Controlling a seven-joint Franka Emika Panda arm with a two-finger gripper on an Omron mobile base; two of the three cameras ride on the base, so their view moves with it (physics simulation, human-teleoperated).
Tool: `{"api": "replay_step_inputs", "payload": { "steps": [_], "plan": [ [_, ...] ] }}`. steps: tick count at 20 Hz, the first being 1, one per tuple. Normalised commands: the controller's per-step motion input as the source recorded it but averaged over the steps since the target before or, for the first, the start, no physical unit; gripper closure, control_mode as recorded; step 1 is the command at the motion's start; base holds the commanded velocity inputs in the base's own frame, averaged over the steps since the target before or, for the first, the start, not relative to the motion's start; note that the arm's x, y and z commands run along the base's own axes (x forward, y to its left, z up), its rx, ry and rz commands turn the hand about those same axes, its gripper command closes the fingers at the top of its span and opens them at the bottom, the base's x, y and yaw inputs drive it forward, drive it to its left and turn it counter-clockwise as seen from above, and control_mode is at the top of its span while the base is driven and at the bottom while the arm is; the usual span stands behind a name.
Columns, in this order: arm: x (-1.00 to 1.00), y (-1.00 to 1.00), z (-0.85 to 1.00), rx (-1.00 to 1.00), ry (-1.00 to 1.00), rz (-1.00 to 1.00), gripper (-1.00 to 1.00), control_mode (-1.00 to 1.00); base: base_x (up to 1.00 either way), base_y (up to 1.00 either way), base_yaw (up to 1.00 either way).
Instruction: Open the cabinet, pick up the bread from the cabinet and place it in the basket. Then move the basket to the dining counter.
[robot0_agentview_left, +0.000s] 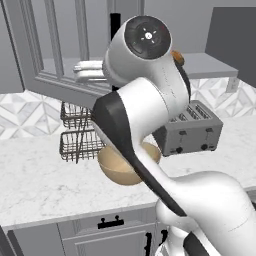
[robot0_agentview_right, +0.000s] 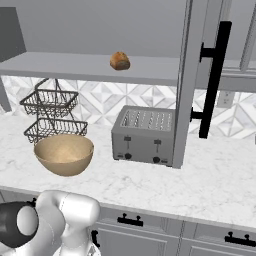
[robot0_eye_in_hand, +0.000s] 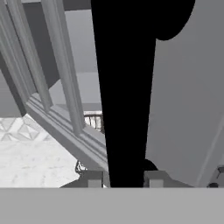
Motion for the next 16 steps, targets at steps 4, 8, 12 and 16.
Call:
{"api": "replay_step_inputs", "payload": {
  "steps": [4, 8, 12, 16],
  "plan": [
    [-0.79, -0.44, 0.0, 0.2, 0.0, 0.0, -1.0, -1.0, 0.0, 0.0, 0.0],
    [-0.61, -1.0, 0.0, 0.26, 0.01, 0.0, -1.0, -1.0, 0.0, 0.0, 0.0],
    [0.21, -1.0, 0.0, 0.33, 0.06, 0.02, -1.0, -1.0, 0.0, 0.0, 0.0],
    [0.92, -0.7, -0.31, 0.34, 0.05, 0.13, -1.0, -1.0, 0.0, 0.0, 0.0]
  ]
}}
